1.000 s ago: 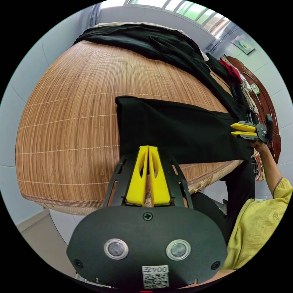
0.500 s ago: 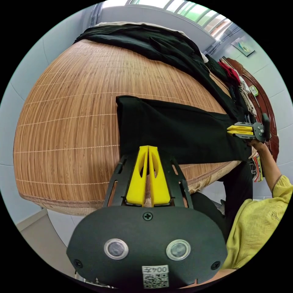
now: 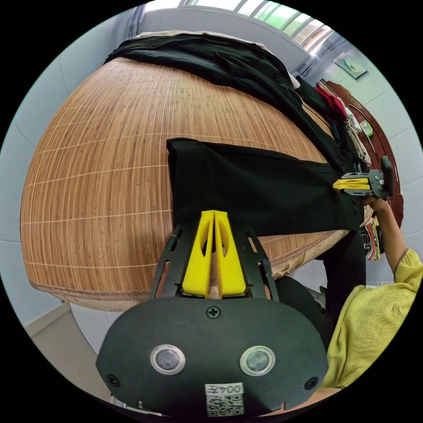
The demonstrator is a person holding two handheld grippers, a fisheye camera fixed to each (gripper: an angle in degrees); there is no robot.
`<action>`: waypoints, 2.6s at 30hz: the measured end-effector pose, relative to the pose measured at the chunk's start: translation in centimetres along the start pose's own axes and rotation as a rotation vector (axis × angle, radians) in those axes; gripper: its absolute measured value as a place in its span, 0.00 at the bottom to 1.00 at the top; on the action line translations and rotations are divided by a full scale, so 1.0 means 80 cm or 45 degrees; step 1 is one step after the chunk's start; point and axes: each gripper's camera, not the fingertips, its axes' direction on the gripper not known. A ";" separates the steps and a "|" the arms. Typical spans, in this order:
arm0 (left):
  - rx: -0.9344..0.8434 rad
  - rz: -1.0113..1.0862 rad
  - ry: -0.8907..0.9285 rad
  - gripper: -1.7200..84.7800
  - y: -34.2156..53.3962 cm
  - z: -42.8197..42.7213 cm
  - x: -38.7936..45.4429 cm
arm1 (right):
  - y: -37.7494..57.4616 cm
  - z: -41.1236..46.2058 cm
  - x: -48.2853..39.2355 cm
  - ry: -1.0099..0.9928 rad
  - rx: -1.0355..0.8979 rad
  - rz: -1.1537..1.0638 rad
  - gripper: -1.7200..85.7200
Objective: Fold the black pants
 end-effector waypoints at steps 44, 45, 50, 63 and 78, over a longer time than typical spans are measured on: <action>0.448 -0.357 0.759 0.07 0.068 0.057 0.324 | -0.233 0.095 0.191 -0.125 -0.270 0.263 0.01; 0.459 -0.345 0.735 0.08 0.070 0.056 0.330 | -0.234 0.096 0.192 -0.122 -0.270 0.257 0.01; 0.549 -0.272 0.689 0.10 0.080 0.048 0.366 | -0.243 0.100 0.197 -0.117 -0.252 0.241 0.01; 0.464 -0.274 0.577 0.11 0.093 0.043 0.448 | -0.262 0.103 0.204 -0.105 -0.256 0.218 0.01; 0.523 -0.443 0.797 0.10 0.110 0.067 0.491 | -0.266 0.097 0.203 -0.109 -0.224 0.229 0.01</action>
